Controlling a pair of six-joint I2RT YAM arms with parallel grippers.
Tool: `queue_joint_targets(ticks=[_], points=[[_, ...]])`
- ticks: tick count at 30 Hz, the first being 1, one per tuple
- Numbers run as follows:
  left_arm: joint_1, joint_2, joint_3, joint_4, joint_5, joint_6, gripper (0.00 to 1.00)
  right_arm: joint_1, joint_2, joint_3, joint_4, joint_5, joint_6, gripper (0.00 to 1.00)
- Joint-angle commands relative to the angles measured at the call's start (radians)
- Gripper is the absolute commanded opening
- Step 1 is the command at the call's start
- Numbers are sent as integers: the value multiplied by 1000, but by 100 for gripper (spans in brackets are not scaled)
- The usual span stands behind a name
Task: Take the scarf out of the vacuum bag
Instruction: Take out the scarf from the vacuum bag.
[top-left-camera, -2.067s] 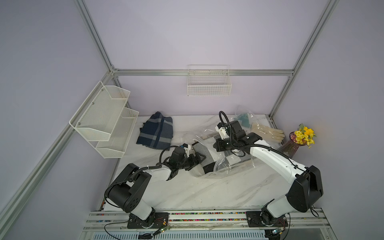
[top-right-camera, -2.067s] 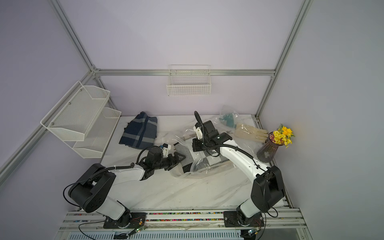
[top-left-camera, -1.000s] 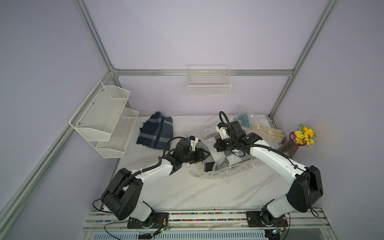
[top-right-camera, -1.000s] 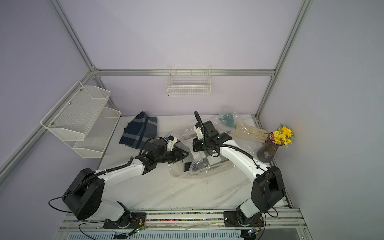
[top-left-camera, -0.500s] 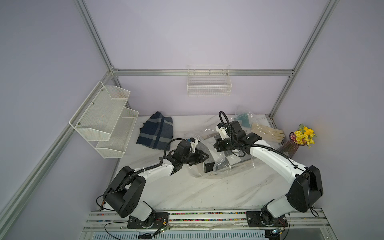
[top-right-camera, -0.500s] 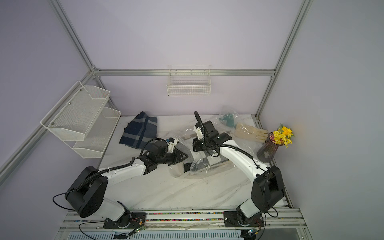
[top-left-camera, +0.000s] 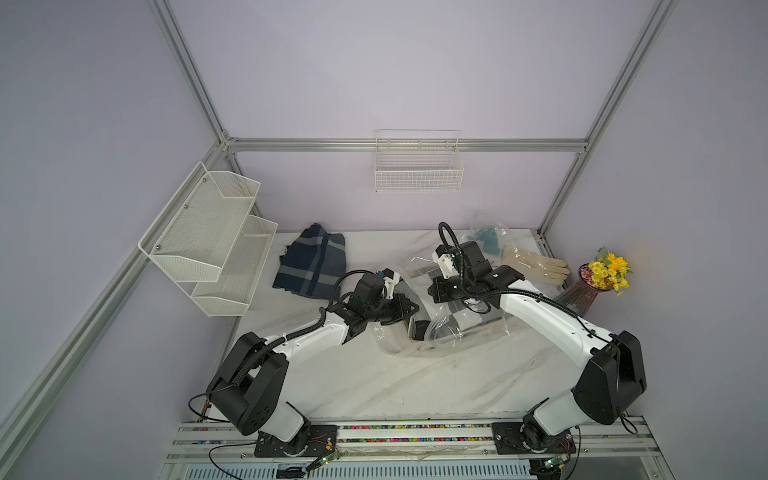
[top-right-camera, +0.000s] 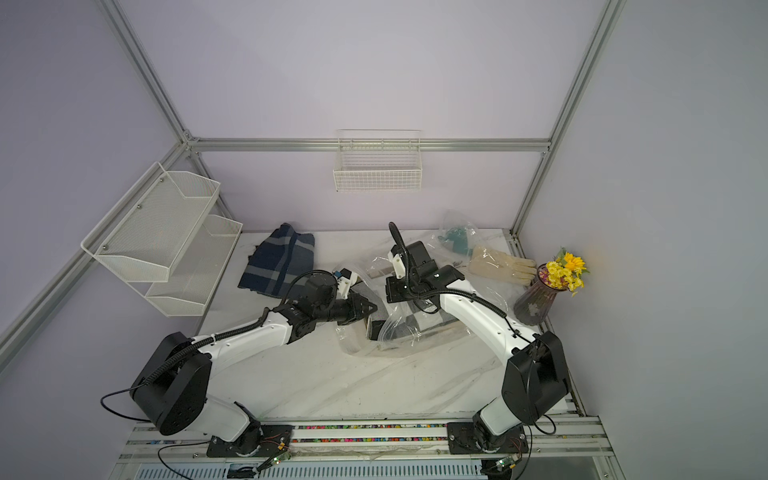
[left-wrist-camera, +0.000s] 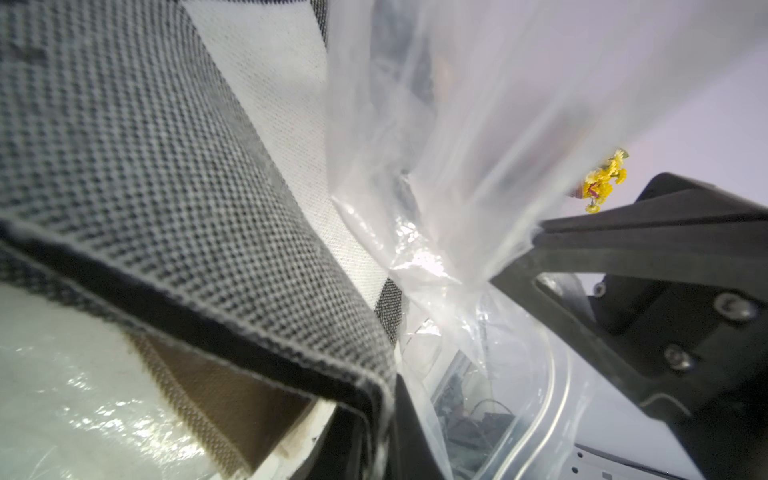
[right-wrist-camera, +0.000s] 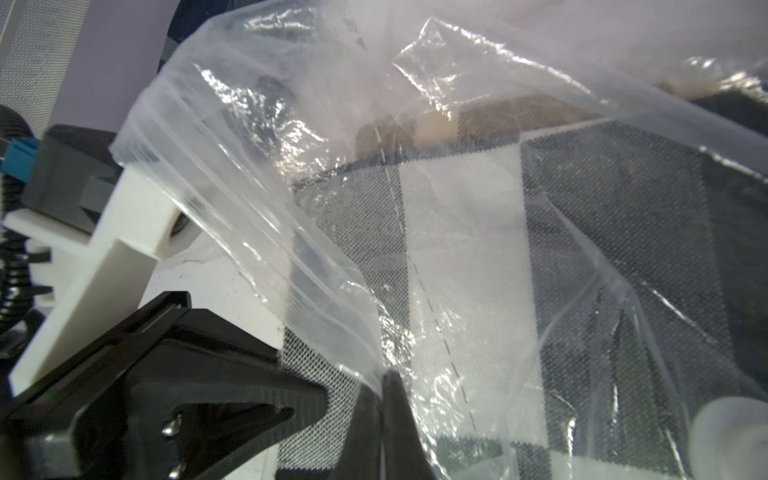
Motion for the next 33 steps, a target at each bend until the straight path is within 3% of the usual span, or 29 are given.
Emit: queue_joint_targets(ticks=[1,10,18,33], points=[[-10,-12,51,7,36,27,9,3,-27,15,8,20,-10,0],[-13,-17,60,-25,31,33,5,3,-19,45,-15,68,7,0],[-14,-46,132,-181,24,58,0,-4,-3,60,-21,98,-4,0],[-12,-205,206,-390,-113,95,0,-6,-6,51,-10,104,-23,0]])
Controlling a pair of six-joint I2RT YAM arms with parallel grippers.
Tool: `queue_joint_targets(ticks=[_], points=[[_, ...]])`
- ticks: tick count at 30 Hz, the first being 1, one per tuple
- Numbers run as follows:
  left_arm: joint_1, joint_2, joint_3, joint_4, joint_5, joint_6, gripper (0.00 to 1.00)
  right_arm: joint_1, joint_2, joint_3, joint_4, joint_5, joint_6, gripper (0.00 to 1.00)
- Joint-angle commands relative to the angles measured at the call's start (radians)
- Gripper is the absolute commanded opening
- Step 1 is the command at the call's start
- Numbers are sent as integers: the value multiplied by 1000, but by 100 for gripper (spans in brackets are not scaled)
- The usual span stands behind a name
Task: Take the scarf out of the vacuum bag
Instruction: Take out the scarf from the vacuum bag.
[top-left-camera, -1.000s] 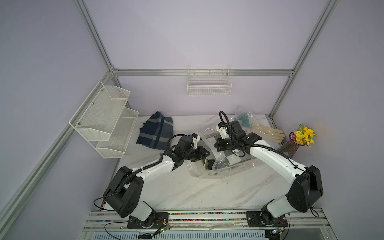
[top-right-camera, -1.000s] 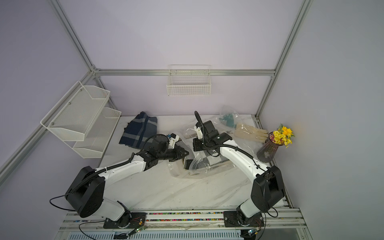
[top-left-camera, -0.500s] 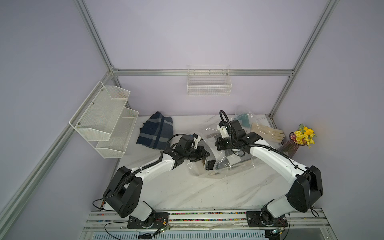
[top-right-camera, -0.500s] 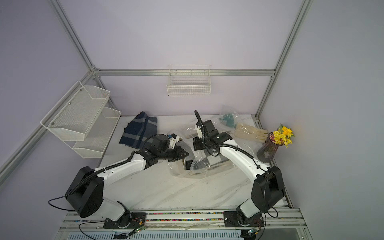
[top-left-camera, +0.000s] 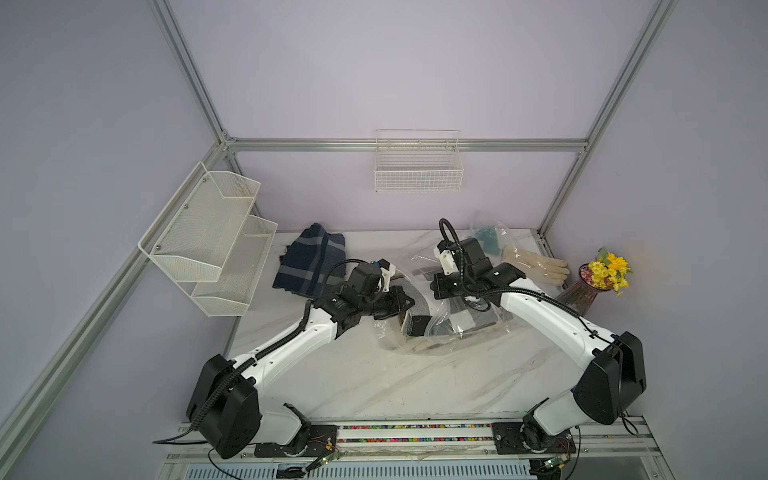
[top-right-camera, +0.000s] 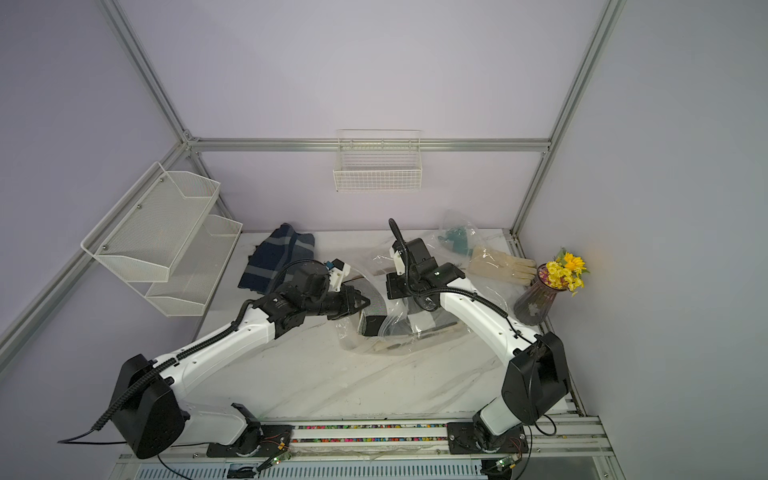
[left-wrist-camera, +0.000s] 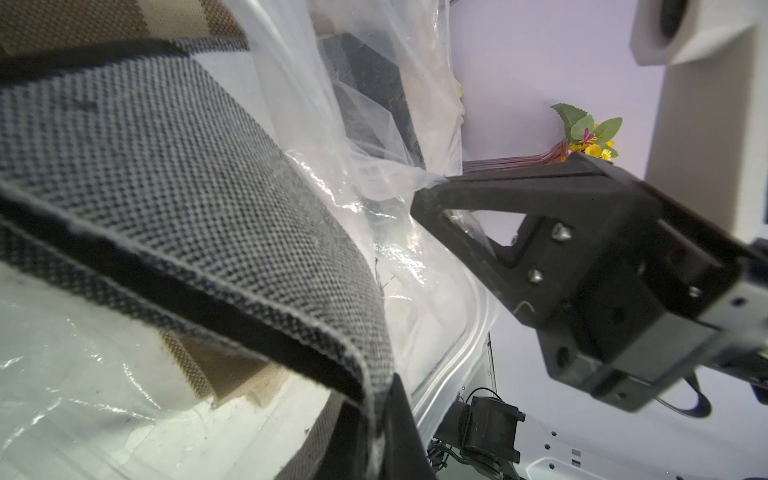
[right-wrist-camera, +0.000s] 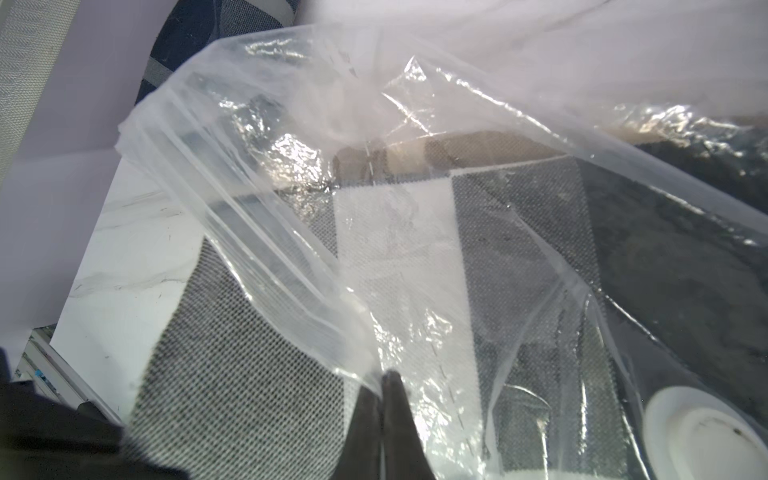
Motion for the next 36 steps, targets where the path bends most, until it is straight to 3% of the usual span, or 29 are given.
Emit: queue_joint_targets(ticks=[1,9,22,36], points=[[-1,-64,50,-48,-36,48,0,-4,-10,15,5,25,-13,0],[37,-105,61,-193,-62,97,0,-4,-26,13,-7,25,-12,0],[191,-225,137,-508,-57,227,0,-4,46,91,-57,13,-17,0],[308,-218,179,-784,-70,426,0,-4,29,77,-60,11,-23,0]])
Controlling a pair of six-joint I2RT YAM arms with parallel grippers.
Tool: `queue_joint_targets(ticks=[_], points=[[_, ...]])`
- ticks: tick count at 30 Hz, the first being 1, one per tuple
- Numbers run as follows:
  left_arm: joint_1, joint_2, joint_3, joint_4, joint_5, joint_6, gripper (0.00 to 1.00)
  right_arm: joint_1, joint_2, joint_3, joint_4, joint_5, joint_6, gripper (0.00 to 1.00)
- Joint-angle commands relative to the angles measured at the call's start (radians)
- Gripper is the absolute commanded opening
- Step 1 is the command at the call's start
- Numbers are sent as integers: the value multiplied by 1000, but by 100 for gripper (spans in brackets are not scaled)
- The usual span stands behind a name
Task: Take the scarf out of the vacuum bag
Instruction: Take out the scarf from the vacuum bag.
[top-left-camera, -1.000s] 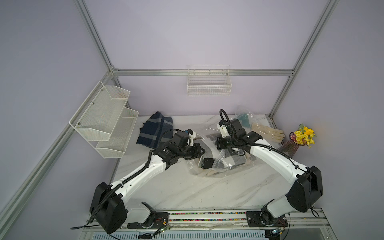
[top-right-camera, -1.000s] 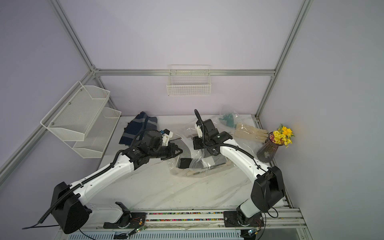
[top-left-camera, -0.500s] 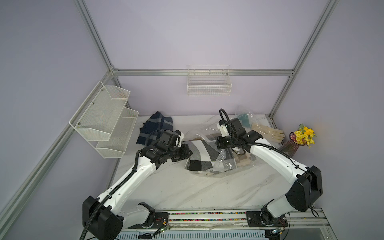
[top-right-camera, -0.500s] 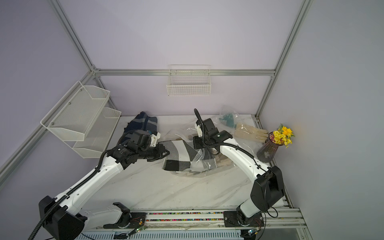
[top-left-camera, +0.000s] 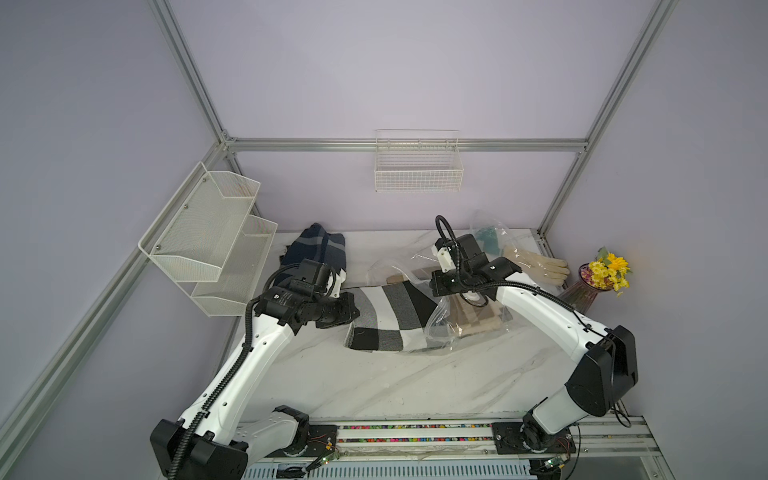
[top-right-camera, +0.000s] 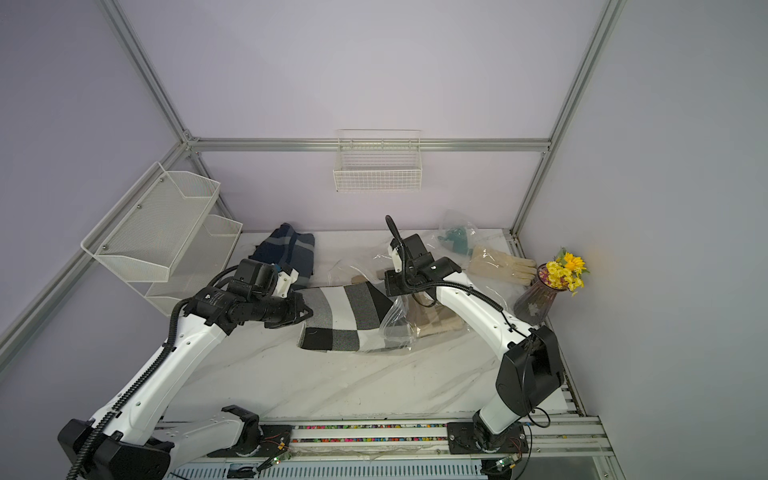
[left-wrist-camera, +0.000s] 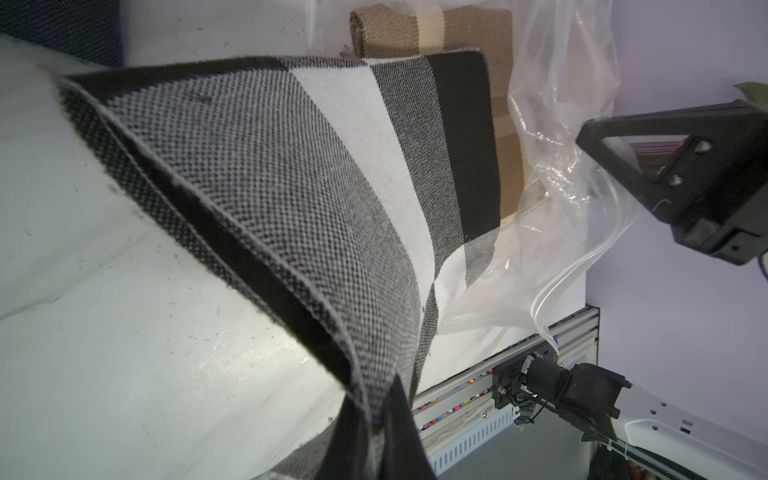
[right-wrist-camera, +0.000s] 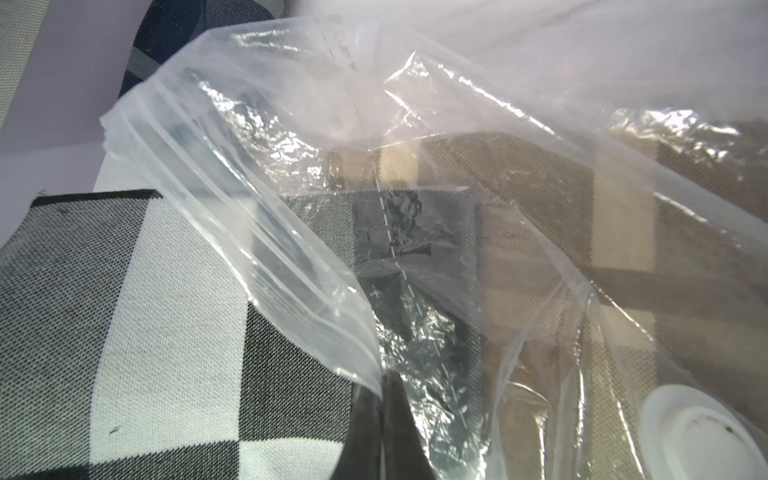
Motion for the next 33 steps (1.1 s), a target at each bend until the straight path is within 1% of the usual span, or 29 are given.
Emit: queue_joint_targets(ticks=[1,8,11,15,19,25,33], points=[[20,-12,43,-64,-27,87,0,-3,-22,1,-2,10,-14,0],[38,-3,41,-106,-44,117,0,-4,-28,-7,-2,11,-13,0],[41,3,59,-152,-83,126,0,-4,-25,-7,-1,9,-13,0],[43,-6,78,-191,-105,138,0,-4,-16,-7,9,9,-14,0],[45,-2,108,-253,-156,146,0,-4,-14,-27,38,14,-9,0],[46,17,109,-315,-207,139,0,-3,-12,-81,122,10,8,0],[49,48,132,-395,-336,141,0,-3,-15,-122,174,-1,9,0]])
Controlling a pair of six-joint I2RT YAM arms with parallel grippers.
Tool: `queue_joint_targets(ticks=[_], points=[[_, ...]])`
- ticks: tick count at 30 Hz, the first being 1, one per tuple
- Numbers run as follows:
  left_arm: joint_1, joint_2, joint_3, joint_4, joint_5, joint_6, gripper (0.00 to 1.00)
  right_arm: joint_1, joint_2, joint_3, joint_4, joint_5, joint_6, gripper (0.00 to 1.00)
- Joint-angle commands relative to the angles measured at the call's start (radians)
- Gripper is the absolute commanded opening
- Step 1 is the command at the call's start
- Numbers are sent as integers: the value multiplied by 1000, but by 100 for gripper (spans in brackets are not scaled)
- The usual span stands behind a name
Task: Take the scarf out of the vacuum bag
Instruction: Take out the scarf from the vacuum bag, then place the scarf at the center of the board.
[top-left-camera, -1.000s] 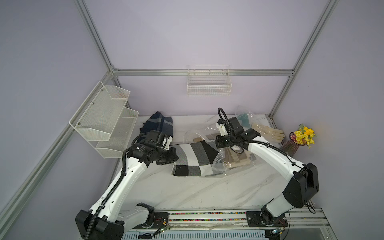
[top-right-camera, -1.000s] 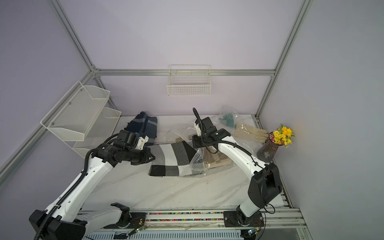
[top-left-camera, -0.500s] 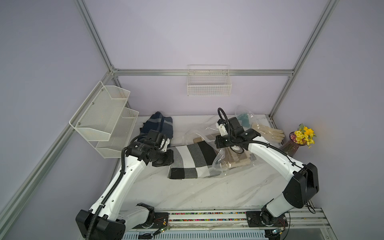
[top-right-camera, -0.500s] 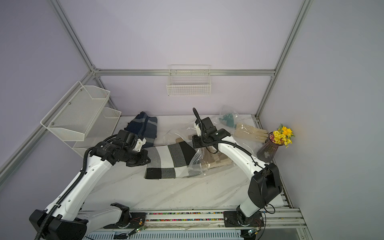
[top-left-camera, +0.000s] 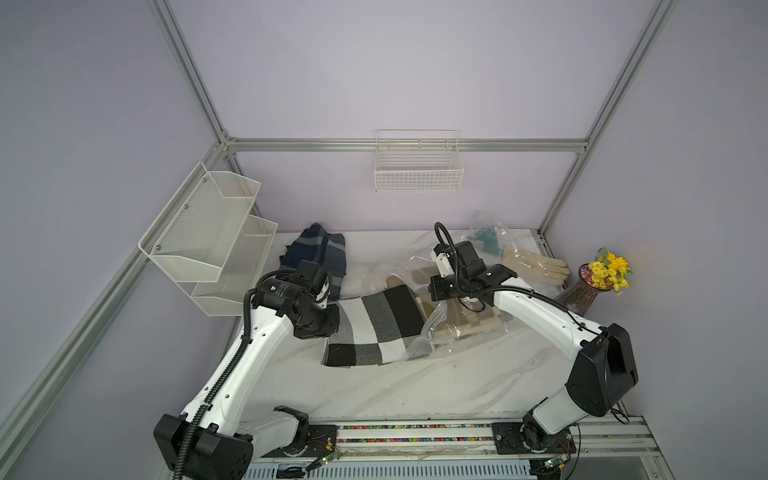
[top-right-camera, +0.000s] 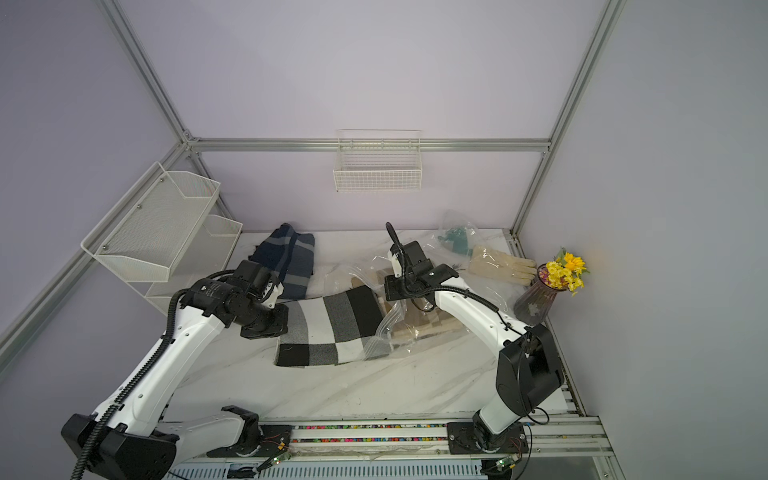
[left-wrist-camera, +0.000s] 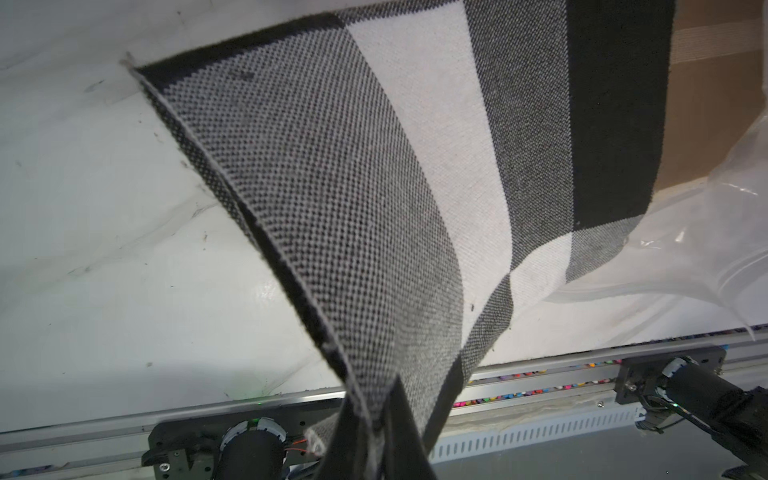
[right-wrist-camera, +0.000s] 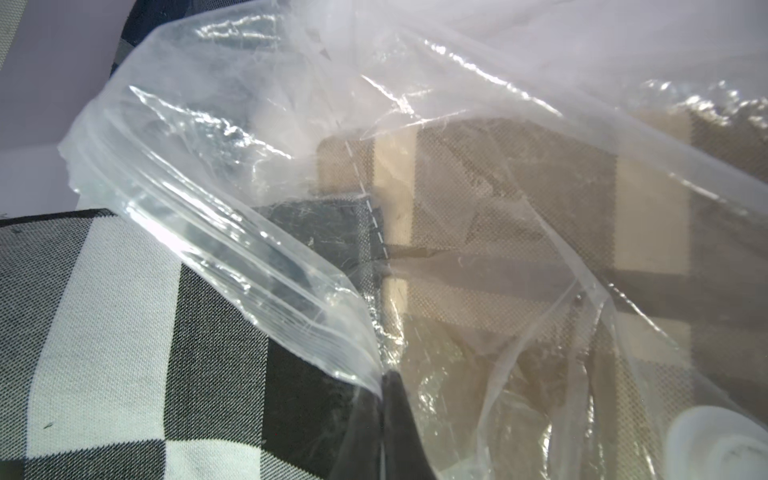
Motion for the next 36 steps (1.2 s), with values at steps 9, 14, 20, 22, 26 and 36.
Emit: queue_joint_targets(ticks=[9,14,20,22,26,36], points=[[15,98,139,-157,-245,63,0,-4,-20,-66,101,0,-13,0],[14,131,140,-146,-308,63,0,-4,-11,-69,103,-9,-20,0],[15,176,173,-136,-395,71,0,-4,-20,-83,107,-5,-25,0],[15,197,188,-136,-431,77,0,-4,-24,-88,108,-6,-24,0],[14,250,221,-130,-489,88,0,-4,-30,-92,108,-9,-23,0],[14,232,202,18,-659,245,0,-4,-26,-84,101,-13,-13,0]])
